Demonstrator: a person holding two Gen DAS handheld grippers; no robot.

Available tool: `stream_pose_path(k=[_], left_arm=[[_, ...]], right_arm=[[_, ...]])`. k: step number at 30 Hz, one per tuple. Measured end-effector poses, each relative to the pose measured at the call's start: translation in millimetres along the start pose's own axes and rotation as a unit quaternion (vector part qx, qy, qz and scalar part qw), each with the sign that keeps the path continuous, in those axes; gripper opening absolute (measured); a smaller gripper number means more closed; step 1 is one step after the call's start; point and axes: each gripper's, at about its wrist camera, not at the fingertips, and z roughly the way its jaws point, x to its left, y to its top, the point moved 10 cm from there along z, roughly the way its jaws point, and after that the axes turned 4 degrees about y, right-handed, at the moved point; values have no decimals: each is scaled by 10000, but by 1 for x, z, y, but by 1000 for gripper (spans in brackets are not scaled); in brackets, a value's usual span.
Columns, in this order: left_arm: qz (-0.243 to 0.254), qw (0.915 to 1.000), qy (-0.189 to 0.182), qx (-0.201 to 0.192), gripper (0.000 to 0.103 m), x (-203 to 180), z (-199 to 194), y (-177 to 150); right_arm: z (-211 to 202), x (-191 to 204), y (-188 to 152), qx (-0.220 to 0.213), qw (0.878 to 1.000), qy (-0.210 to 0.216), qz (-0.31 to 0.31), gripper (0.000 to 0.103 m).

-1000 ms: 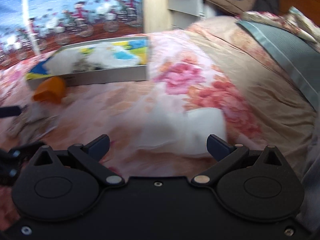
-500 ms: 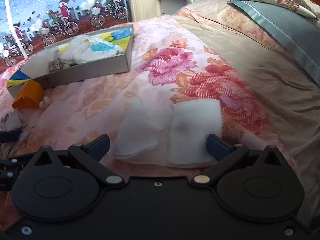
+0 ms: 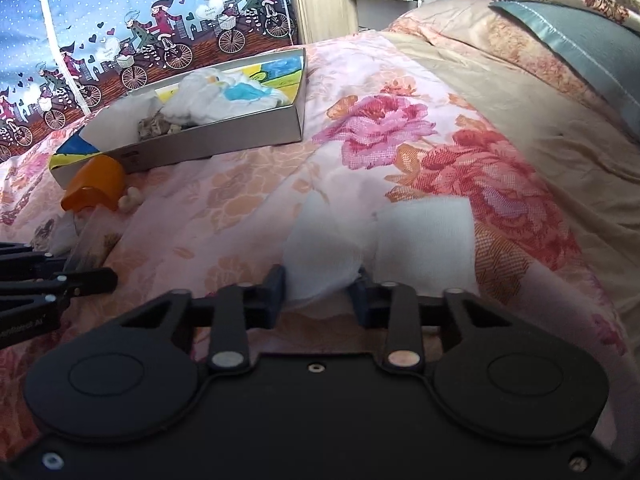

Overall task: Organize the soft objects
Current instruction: 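Grasp the white tissue with the right gripper while the left grasps the clear plastic bag, then carry the tissue and plastic bag over the tray and open both grippers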

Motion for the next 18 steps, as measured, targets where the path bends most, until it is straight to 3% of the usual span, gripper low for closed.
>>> stream_pose_path(k=[4,18], left_arm=[[-28,10000,-3,-28,16,-2,0,5],[122,9995,112,-264,15,-13,-22,22]], right_arm=[[-5,2,-3,7,10000,66,-32,5],[-37,27,16,-314,9965,228,-739,0]])
